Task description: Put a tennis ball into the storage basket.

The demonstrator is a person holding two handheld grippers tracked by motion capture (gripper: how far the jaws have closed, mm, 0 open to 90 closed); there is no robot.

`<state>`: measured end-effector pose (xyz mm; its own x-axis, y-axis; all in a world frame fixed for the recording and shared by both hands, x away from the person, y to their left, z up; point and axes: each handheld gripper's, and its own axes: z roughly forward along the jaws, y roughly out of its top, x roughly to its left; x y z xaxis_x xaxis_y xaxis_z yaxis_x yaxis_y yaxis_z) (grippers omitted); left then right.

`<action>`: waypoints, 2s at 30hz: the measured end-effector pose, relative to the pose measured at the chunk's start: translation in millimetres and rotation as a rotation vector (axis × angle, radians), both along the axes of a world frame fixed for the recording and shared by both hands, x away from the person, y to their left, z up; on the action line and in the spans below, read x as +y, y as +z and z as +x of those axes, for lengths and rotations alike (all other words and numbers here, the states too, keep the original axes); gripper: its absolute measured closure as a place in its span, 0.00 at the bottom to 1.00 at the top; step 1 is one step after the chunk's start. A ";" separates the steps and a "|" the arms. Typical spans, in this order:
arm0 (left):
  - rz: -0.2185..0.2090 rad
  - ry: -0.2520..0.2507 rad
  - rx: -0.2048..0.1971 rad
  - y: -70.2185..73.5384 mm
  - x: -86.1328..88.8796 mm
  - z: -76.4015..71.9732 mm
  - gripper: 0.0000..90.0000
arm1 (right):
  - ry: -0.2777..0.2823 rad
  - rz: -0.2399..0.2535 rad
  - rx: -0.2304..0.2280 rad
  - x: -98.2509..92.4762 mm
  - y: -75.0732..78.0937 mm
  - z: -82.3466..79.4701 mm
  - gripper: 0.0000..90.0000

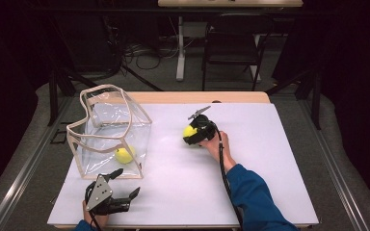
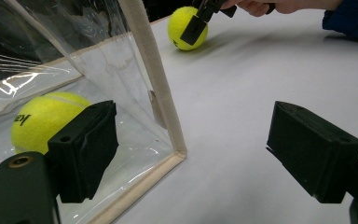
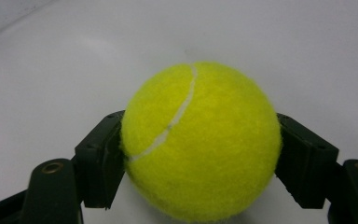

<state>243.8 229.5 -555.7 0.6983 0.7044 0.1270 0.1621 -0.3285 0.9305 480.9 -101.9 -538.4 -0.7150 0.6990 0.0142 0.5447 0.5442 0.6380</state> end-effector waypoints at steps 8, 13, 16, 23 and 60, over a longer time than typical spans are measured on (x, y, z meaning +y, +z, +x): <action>0.000 0.000 0.001 0.1 -0.6 -0.3 0.18 | 0.011 -0.010 -0.029 1.1 7.9 -4.1 0.28; -0.001 0.002 -0.002 0.1 -0.3 -0.3 0.18 | 0.009 0.002 -0.047 0.3 14.0 -8.1 0.28; -0.003 0.004 -0.003 0.1 -0.1 0.0 0.18 | 0.005 0.003 -0.051 0.1 16.8 -9.7 0.28; -0.001 0.003 -0.005 0.3 -0.1 -0.2 0.18 | 0.012 0.009 -0.077 -1.3 22.9 -13.0 0.28; -0.001 0.001 -0.004 0.4 -0.2 -0.5 0.18 | 0.041 0.025 -0.170 -4.4 48.8 -33.4 0.28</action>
<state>243.3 229.2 -555.3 0.6974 0.7050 0.1289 0.1584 -0.3271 0.9316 447.6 -106.3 -489.6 -0.7367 0.6699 -0.0926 0.4052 0.5469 0.7326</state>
